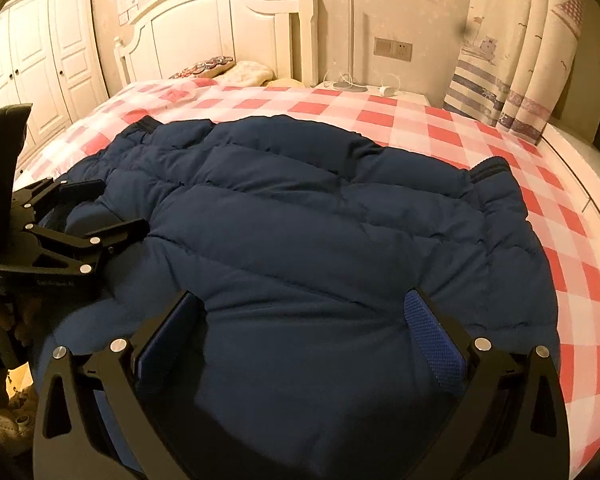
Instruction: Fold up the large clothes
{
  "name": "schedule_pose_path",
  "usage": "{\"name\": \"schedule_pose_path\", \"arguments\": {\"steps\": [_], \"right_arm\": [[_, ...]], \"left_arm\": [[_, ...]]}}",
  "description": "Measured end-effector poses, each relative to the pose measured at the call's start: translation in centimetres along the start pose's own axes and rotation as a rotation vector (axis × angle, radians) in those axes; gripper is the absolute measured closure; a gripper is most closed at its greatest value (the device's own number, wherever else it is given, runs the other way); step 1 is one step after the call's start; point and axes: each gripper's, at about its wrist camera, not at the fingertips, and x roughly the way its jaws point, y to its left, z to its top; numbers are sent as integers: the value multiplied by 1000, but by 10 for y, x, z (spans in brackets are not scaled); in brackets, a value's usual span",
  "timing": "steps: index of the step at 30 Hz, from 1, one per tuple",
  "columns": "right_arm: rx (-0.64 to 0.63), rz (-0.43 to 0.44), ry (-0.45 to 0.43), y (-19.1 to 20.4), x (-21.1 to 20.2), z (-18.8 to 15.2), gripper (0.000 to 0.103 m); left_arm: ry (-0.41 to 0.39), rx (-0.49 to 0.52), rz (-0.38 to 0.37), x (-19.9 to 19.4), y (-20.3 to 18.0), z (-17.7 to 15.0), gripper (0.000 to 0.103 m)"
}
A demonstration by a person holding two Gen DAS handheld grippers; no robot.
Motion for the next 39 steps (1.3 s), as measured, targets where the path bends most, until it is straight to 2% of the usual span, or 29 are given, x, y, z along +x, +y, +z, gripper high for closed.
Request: {"name": "schedule_pose_path", "arguments": {"steps": [5, 6, 8, 11, 13, 17, 20, 23, 28, 29, 31, 32, 34, 37, 39], "right_arm": [[-3, -26, 33, 3, -7, 4, 4], [2, -34, 33, 6, -12, 4, 4], [-13, 4, -4, 14, -30, 1, 4], [-108, 48, -64, 36, -58, -7, 4], [-177, 51, -67, 50, -67, -16, 4], [-254, 5, -2, 67, -51, -42, 4], [-233, -3, -22, 64, -37, -54, 4], [-240, -17, -14, 64, -30, -52, 4], [-219, 7, -23, 59, -36, -52, 5], [-202, 18, -34, 57, -43, -52, 7], [-111, 67, -128, 40, -75, -56, 7], [-9, 88, -195, 15, -97, -61, 6], [142, 74, -253, -23, -122, -74, 6], [421, 40, -326, -90, -153, -120, 5], [585, 103, -355, -119, -163, -159, 5]], "left_arm": [[23, -29, -1, -12, 5, 2, 3], [17, -45, -22, -20, 8, 1, 3], [-6, -61, -78, -40, 12, -2, 3], [-60, 20, -69, -75, 1, -12, 2], [-55, 83, -69, -84, -11, -24, 2], [-21, 180, -23, -72, -32, -54, 2], [-50, 156, -19, -56, -31, -65, 2], [-37, 164, -21, -50, -31, -64, 2], [-26, 167, -31, -49, -29, -64, 2], [-22, 169, -30, -50, -31, -64, 2], [-16, 166, -35, -52, -29, -64, 2], [-17, 163, -39, -52, -28, -64, 2], [-19, 153, -44, -51, -27, -64, 2], [-22, 146, -38, -50, -28, -65, 2], [-21, 142, -37, -49, -28, -64, 2]]}}
